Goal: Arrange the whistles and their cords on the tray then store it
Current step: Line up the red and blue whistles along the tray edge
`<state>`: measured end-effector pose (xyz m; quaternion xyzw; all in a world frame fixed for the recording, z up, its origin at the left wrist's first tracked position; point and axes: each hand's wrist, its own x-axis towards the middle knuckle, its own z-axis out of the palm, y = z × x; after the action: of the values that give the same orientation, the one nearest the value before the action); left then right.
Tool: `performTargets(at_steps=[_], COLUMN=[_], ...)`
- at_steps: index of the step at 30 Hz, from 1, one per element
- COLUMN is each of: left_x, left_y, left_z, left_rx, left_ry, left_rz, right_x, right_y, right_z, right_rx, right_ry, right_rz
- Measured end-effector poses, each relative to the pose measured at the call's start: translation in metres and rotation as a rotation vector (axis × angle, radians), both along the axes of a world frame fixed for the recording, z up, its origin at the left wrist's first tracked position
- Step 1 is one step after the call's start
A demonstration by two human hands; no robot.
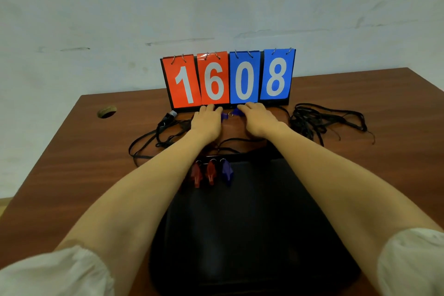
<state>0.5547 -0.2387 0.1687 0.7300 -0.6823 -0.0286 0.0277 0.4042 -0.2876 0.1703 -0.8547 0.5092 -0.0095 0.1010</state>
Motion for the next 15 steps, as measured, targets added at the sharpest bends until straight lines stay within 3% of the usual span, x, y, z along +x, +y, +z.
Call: performTargets(at_steps=[4,8,15], left_x=[0.002,0.004,0.000], left_y=[-0.010,-0.012,0.002], left_z=[-0.014,-0.021,-0.017], left_rx=[-0.024,-0.069,-0.010], left_ry=[-0.025,0.113,0.227], left_rz=[-0.024,-0.054,-0.041], right_x=[0.009,0.012,0.017], right_y=[-0.010,-0.011,-0.001], right_z=[-0.012,-0.019,-0.016], right_rx=[-0.009,-0.168,-0.017], right_ry=[-0.002,0.003,-0.058], right_rz=[0.025,-0.025,-0.111])
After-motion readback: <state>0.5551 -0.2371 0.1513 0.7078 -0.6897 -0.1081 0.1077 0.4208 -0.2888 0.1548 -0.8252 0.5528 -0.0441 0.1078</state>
